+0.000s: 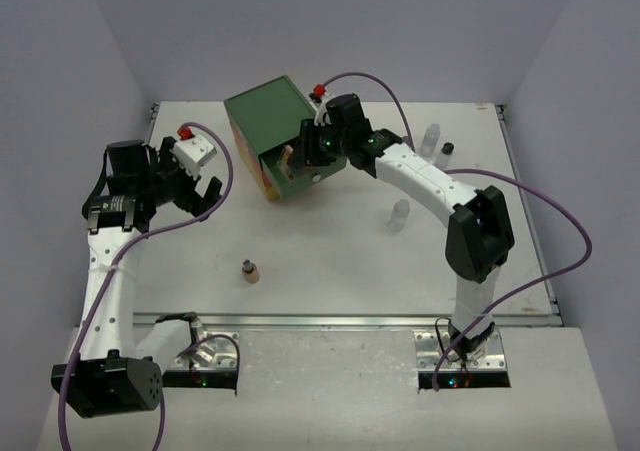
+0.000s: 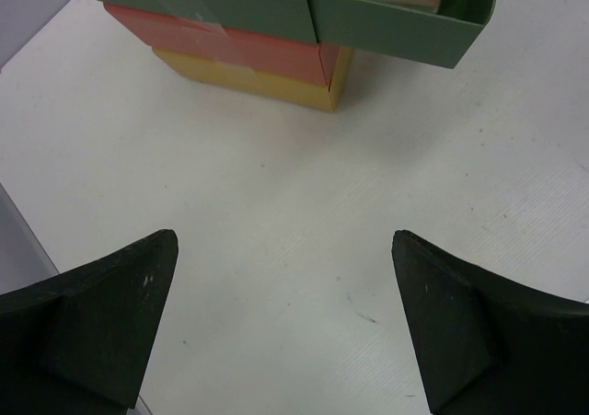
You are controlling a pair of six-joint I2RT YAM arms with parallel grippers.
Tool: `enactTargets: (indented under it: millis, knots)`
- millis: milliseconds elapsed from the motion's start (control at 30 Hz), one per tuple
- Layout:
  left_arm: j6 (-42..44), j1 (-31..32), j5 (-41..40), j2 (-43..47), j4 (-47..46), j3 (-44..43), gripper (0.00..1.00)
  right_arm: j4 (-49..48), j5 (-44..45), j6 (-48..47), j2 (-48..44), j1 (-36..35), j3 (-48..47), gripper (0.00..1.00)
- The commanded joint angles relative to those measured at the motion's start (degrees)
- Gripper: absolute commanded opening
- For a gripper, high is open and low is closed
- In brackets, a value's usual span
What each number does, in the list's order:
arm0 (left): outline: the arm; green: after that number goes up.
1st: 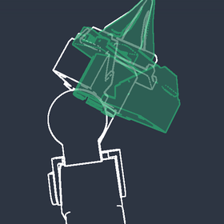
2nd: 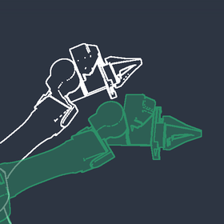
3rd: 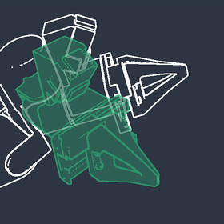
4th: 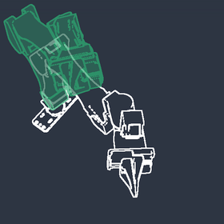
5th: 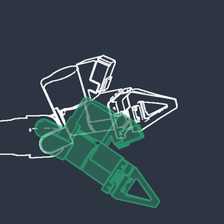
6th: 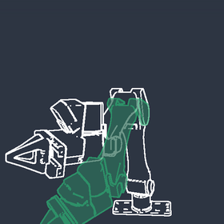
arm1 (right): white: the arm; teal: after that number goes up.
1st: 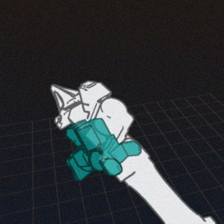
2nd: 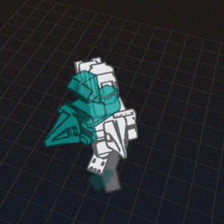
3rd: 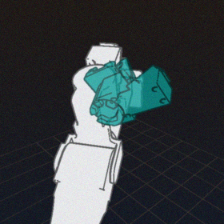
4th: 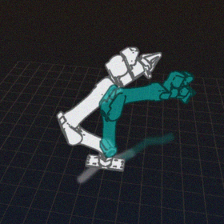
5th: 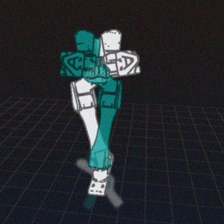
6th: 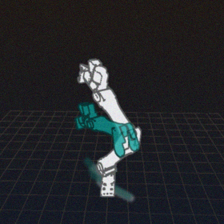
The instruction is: Organize the makeup
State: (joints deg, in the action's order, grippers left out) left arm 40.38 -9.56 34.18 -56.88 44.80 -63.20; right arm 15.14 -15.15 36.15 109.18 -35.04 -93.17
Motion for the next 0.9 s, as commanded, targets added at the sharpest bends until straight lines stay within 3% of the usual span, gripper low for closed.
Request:
enactTargets:
  millis: [0, 300, 433, 633, 767, 867]
  knots:
    - [-0.5, -0.37, 2.19, 1.2, -1.95, -2.02, 1.0, -0.19, 1.87, 0.6, 2.38, -0.3, -4.79, 0.36]
    - [0.4, -0.37, 1.87, 1.86, -1.47, -2.53, 1.0, 4.47, 8.99, -2.11, 3.81, -0.11, -8.91, 0.36]
    - [0.35, -0.37, 2.59, 1.79, -1.69, -2.28, 1.0, 5.57, 7.81, -6.82, 1.79, -0.11, -11.06, 0.38]
    - [-0.35, -0.37, 2.87, 1.42, -1.77, -2.5, 1.0, 11.09, 3.9, -19.05, -5.32, -0.07, -15.83, 0.53]
    - [-0.66, -0.37, 2.92, 1.51, -1.83, -2.45, 1.0, 14.05, 7.5, -25.23, -13.53, 1.46, -12.55, 0.68]
    - [-0.36, -0.37, 3.06, 1.97, -1.86, -2.14, 1.0, 16.31, 10.11, -26.14, -22.02, 7.03, -6.52, 0.72]
